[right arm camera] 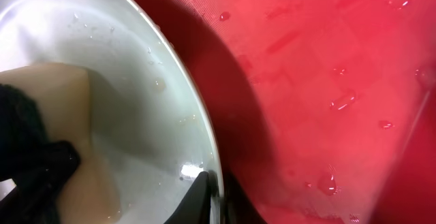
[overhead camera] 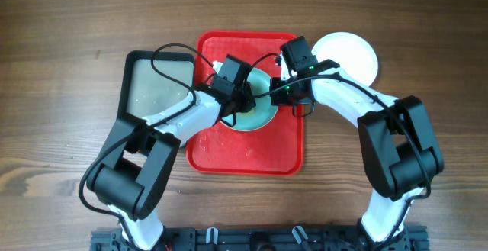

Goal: Clean dirty plates on tray and stack at the side
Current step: 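Scrub the light blue plate with the sponge while the right gripper holds it, then continue scrubbing the light blue plate with the sponge in the left gripper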

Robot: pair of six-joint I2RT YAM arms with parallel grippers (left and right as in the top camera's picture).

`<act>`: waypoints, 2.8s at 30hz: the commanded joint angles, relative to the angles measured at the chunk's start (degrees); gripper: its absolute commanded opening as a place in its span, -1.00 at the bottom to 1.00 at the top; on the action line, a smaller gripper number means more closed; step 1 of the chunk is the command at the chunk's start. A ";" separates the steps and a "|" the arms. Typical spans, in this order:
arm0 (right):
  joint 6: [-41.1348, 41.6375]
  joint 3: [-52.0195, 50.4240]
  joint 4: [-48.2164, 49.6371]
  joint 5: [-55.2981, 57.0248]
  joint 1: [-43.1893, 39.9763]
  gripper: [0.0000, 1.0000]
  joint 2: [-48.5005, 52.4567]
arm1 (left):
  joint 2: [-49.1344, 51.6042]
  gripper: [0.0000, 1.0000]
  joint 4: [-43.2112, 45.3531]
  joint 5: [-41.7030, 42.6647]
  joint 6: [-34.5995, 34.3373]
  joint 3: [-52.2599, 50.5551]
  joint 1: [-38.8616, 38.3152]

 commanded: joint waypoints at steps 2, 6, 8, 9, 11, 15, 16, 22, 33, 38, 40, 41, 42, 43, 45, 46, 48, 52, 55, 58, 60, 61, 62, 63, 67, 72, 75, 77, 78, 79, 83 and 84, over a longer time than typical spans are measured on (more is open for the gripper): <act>0.15 -0.46 0.11 -2.05 0.83 -0.67 -0.50 | 2.93 -0.92 -1.36 2.84 -0.94 -2.36 -1.60; 0.15 -0.46 0.22 -2.05 0.83 -0.42 -0.50 | 2.80 -0.92 -1.77 0.74 -0.92 -2.36 -1.31; -1.44 0.20 1.07 -2.62 0.83 -0.33 -0.57 | 1.60 -0.92 -2.54 0.72 -0.90 -2.34 -0.52; -3.15 1.57 0.17 -3.54 0.72 -0.28 -0.70 | 0.33 -0.92 -3.50 0.74 -0.90 -2.34 0.22; -9.35 6.23 -3.87 -3.54 0.68 -0.18 -1.18 | -2.16 -0.92 -5.14 0.74 -0.87 -2.36 1.49; -14.86 10.19 -6.40 -2.80 0.68 -0.11 -1.33 | -4.63 -0.92 -5.46 0.74 -0.92 -2.36 2.12; -14.86 10.12 -6.36 -0.76 0.68 -0.10 -1.27 | -4.63 -0.92 -5.79 0.70 -0.92 -2.36 2.14; -14.80 6.56 -3.41 0.50 0.98 -0.10 -1.05 | -4.63 -0.91 -5.81 -0.57 -0.90 -2.36 2.29; -11.26 5.11 -1.62 -0.50 3.52 -0.91 2.19 | -12.96 -0.92 -5.95 -1.29 0.83 -2.34 2.36; -11.23 5.11 -1.73 -0.52 3.52 -0.87 2.19 | -14.10 -0.92 -8.11 -4.46 3.96 -2.36 2.71; -11.23 5.11 -1.66 -0.52 3.52 -0.87 2.19 | -13.22 -0.92 -9.94 -4.44 5.33 -2.36 3.82; -11.26 5.11 -1.64 -0.52 3.52 -0.86 2.19 | -12.41 -0.92 -11.02 -3.91 5.33 -2.36 4.92; -11.26 5.11 -1.64 -0.52 3.52 -0.86 2.19 | -11.74 -0.92 -11.56 -3.56 5.33 -2.36 5.66; -11.26 5.11 -1.66 -0.52 3.52 -0.86 2.19 | -10.97 -0.92 -11.76 -3.56 5.33 -2.36 6.36; -11.26 5.11 -1.66 -0.52 3.52 -0.86 2.19 | -9.62 -0.92 -11.23 -3.54 5.33 -2.36 6.62; -11.23 5.11 -1.64 -0.52 3.52 -0.85 2.19 | -8.28 -0.92 -10.54 -2.97 5.31 -2.36 6.43; -11.26 5.11 -1.64 -0.52 3.52 -0.85 2.19 | -5.79 -0.92 -10.14 -3.26 5.27 -2.36 6.29; -11.23 5.11 -1.66 -0.50 3.52 -0.85 2.19 | 0.26 -0.92 -6.45 -2.60 5.27 -2.36 7.23; -11.23 5.11 -1.64 -0.52 3.52 -0.85 2.19 | 2.40 -0.92 -3.41 5.05 5.29 -2.36 7.30; -11.21 5.11 -1.64 -0.52 3.52 -0.85 2.19 | 4.44 -0.92 -0.46 13.44 5.27 -2.36 6.51; -11.26 5.11 -1.64 -0.52 3.52 -0.85 2.19 | 4.68 -0.92 -0.63 13.49 5.29 -2.36 5.79; -11.26 5.11 -1.64 -0.50 3.52 -0.85 2.19 | 4.63 -0.92 -0.20 14.16 5.31 -2.36 5.51; -11.23 5.11 -1.66 -0.52 3.52 -0.85 2.19 | 4.50 -0.92 0.02 15.28 5.31 -2.34 5.51; -11.23 5.11 -1.66 -0.52 3.52 -0.85 2.19 | 3.89 -0.92 -0.02 16.59 5.33 -2.25 5.53; -11.28 5.11 -1.68 -0.52 3.52 -0.85 2.19 | -3.76 -0.92 -0.72 15.89 6.51 -2.25 5.64; -11.23 5.11 -1.66 -0.52 3.52 -0.85 2.19 | -13.60 -0.92 -4.94 4.44 6.69 -2.25 5.64; -11.26 5.11 -1.70 -0.50 3.52 -0.85 2.19 | -13.25 -0.91 -8.39 -1.44 6.67 -2.27 5.64; -11.26 5.11 -1.68 -0.50 3.52 -0.84 2.19 | -12.07 -0.90 -10.01 -3.17 6.64 -2.27 5.64; -11.26 5.11 -1.68 -0.52 3.52 -0.84 2.21 | -11.72 -0.90 -10.21 -3.17 6.64 -2.27 5.64; -11.26 5.11 -1.70 -0.52 3.52 -0.84 2.19 | -11.32 -0.89 -10.27 -3.17 6.67 -2.27 5.64; -11.26 5.11 -1.75 -0.52 3.52 -0.84 2.21 | -10.75 -0.91 -7.98 -3.10 6.80 -2.27 5.62; -11.26 5.11 -1.75 -0.52 3.52 -0.84 2.21 | -10.75 -0.92 -7.10 -3.13 6.80 -2.27 5.64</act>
